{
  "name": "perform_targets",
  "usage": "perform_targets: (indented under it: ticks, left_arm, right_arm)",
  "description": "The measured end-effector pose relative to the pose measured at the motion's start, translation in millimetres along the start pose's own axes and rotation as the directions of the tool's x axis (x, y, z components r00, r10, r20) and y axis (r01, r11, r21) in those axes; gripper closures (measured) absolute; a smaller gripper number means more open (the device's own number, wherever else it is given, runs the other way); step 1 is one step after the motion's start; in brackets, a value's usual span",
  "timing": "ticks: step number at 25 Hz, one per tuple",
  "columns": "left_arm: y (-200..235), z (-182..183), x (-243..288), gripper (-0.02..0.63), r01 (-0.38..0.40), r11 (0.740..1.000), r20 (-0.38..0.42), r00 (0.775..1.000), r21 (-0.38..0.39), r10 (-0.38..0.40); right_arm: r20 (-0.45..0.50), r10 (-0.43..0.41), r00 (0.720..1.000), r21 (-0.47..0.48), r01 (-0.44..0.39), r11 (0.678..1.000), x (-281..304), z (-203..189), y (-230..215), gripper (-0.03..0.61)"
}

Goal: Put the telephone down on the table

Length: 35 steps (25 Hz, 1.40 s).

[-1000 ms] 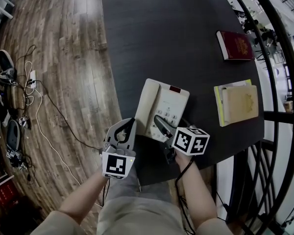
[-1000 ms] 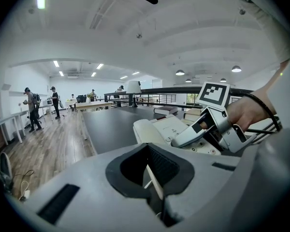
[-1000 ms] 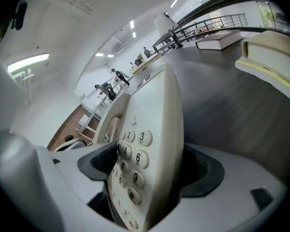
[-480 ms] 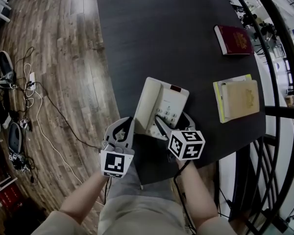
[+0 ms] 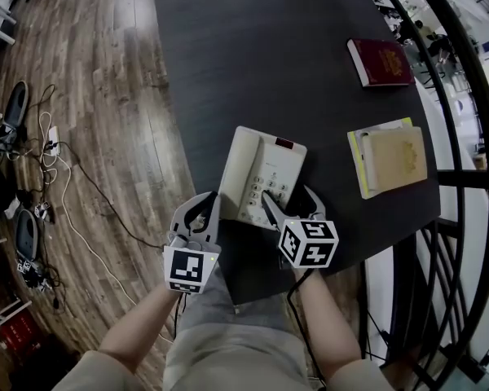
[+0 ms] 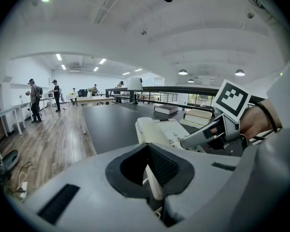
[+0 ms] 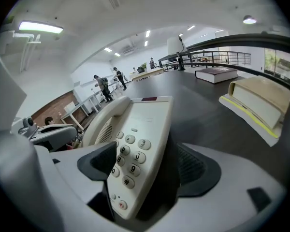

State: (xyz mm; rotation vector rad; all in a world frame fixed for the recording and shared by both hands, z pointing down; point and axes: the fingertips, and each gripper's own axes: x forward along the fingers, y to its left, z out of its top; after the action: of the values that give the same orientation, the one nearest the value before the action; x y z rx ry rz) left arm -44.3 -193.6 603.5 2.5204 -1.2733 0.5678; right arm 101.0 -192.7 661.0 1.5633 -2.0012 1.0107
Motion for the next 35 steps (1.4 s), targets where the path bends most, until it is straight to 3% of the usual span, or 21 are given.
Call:
perform_targets:
  ticks: [4, 5, 7, 10, 17, 22, 28, 35]
  left_arm:
    - [-1.2, 10.2, -3.1, 0.609, -0.014, 0.996, 0.008, 1.000, 0.088, 0.013]
    - [-1.9, 12.6, -3.4, 0.609, -0.011, 0.995, 0.008, 1.000, 0.102, 0.010]
    - [-2.1, 17.1, -4.6, 0.609, -0.003, 0.995, 0.004, 1.000, 0.097, 0.003]
    - [0.1, 26.1, -9.0, 0.609, -0.012, 0.997, 0.004, 1.000, 0.073, 0.012]
    - [-1.3, 63.2, -23.1, 0.609, -0.028, 0.996, 0.045, 0.999, 0.087, 0.024]
    - [-0.5, 98.1, -42.3, 0.609, -0.034, 0.997, 0.087, 0.996, 0.075, 0.027]
    - [-4.3, 164.0, -76.8, 0.609, -0.038, 0.994, 0.192, 0.981, 0.107, 0.017]
    - [-14.7, 238.3, -124.9, 0.609, -0.054, 0.987, 0.323, 0.947, 0.148, 0.003]
  right_arm:
    - [0.015, -0.013, 1.000, 0.022, 0.012, 1.000, -12.2, 5.7, -9.5, 0.201]
    - [0.025, -0.031, 0.999, 0.025, 0.031, 0.999, -15.9, 8.7, -13.2, 0.244]
    - [0.053, -0.073, 0.996, 0.026, 0.072, 0.997, -24.8, 16.6, -20.7, 0.447]
    - [0.082, -0.075, 0.994, 0.021, 0.074, 0.997, -37.0, 28.7, -23.4, 0.503]
    - [0.165, -0.070, 0.984, 0.002, 0.070, 0.998, -75.5, 69.8, -24.5, 0.549]
    - [0.253, -0.019, 0.967, -0.018, 0.024, 1.000, -122.1, 107.5, -4.1, 0.572]
    - [0.376, 0.025, 0.926, -0.142, 0.031, 0.989, -186.6, 157.2, 26.5, 0.575]
    - [0.508, 0.083, 0.857, -0.294, 0.082, 0.952, -262.6, 206.5, 66.9, 0.575]
